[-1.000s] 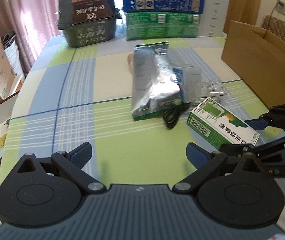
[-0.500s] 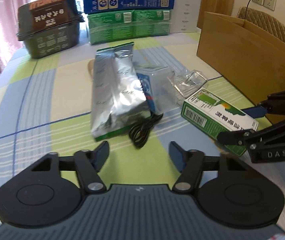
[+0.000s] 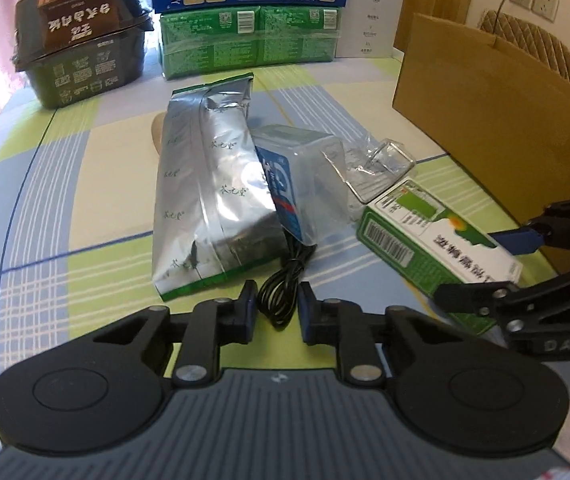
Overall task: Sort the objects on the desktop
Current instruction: 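Grasp the green-white medicine box with the right tool while the left tool grasps the black cable, then lift the green-white box and black cable and carry both toward the cardboard box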
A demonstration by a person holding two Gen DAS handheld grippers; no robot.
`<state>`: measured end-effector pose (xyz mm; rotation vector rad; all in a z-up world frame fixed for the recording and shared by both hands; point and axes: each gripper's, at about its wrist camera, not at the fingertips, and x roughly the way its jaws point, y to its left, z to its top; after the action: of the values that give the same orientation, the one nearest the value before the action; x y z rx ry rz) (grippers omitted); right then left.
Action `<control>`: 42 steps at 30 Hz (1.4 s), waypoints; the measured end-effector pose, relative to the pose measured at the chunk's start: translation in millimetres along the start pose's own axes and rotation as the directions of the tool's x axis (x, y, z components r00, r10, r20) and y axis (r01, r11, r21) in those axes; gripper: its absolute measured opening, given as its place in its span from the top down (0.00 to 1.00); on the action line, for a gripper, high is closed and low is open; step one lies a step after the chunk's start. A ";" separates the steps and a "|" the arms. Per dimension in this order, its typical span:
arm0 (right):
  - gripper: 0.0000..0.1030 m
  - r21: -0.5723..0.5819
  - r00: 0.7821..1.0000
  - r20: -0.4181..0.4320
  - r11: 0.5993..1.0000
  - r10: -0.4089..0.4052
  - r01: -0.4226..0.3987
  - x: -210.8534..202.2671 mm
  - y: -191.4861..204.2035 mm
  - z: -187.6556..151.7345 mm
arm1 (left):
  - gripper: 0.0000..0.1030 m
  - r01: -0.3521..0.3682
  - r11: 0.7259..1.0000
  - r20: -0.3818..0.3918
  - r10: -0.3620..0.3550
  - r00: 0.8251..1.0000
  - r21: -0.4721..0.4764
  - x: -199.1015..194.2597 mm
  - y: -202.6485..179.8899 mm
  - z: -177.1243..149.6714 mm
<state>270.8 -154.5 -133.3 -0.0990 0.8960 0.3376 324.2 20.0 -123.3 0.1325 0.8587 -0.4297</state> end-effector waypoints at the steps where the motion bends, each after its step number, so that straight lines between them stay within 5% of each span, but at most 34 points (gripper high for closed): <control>1: 0.49 0.002 1.000 -0.001 1.000 0.000 0.000 -1.6 0.2 -1.7 | 0.88 -0.002 1.000 -0.005 0.002 1.000 -0.012 -3.2 -0.6 -1.3; 10: 0.49 0.031 0.999 -0.016 0.999 0.045 -0.045 -32.6 11.3 -26.0 | 0.91 -0.053 0.998 -0.077 0.049 0.996 -0.039 -57.3 -26.3 -49.4; 17: 0.49 -0.013 0.999 -0.001 0.999 0.049 -0.049 -52.2 29.9 -55.2 | 0.87 -0.089 0.993 -0.048 0.085 0.995 -0.083 -94.0 -36.0 -87.5; 20: 0.49 -0.022 0.999 0.007 0.999 0.043 -0.042 -49.3 31.9 -58.0 | 0.76 -0.102 0.989 -0.035 0.099 0.994 -0.108 -94.9 -31.6 -89.3; 30: 0.49 -0.057 0.999 0.033 0.998 0.024 -0.022 -44.0 31.9 -58.7 | 0.76 -0.108 0.978 -0.010 0.108 0.994 -0.177 -81.0 -33.2 -82.9; 36: 0.47 -0.089 0.999 0.037 0.996 0.016 -0.013 -43.0 34.8 -60.5 | 0.91 -0.153 0.978 -0.022 0.151 0.988 -0.144 -80.9 -39.4 -83.5; 42: 0.43 -0.075 0.999 0.044 0.997 0.012 -0.009 -41.1 31.6 -58.2 | 0.91 -0.166 0.982 -0.014 0.166 0.986 -0.094 -81.5 -50.2 -85.3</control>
<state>193.2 -148.0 -135.8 -0.1556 0.8402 0.3822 196.4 24.2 -114.3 0.1165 0.8651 -0.2316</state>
